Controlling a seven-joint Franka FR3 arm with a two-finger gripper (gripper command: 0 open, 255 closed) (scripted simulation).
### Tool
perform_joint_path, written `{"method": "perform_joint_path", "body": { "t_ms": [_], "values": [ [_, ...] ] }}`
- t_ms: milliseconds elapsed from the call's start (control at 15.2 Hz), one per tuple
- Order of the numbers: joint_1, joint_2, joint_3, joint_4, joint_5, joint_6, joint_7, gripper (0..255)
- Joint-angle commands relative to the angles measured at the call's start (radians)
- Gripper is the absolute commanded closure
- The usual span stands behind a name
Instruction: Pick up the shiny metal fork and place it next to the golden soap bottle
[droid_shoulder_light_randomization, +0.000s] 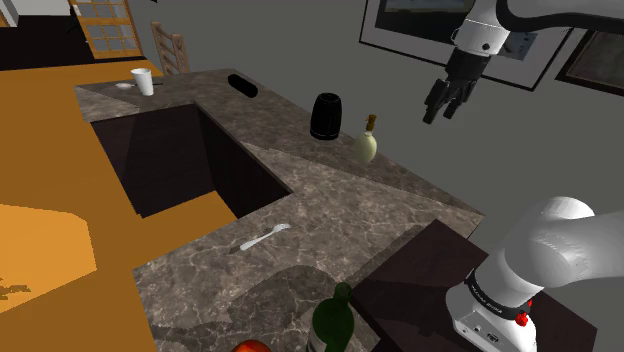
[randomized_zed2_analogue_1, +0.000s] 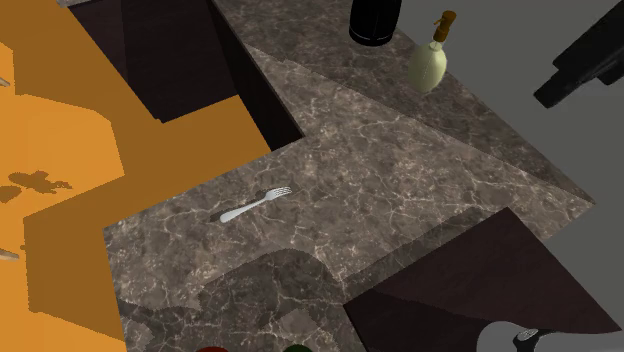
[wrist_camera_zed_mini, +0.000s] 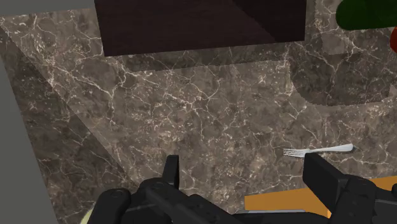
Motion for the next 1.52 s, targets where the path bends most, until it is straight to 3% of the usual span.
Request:
{"method": "perform_joint_path", "body": {
  "t_ms": [0, 726, 1452],
  "values": [
    [0.000, 0.000, 0.000, 0.000, 0.000, 0.000, 0.000, 0],
    [-0.002, 0.087, 0.188, -0.220, 0.173, 0.292, 0.375, 0],
    [0.002, 0.401, 0.382, -0.249, 0.315, 0.651, 0.725, 0]
  ]
}}
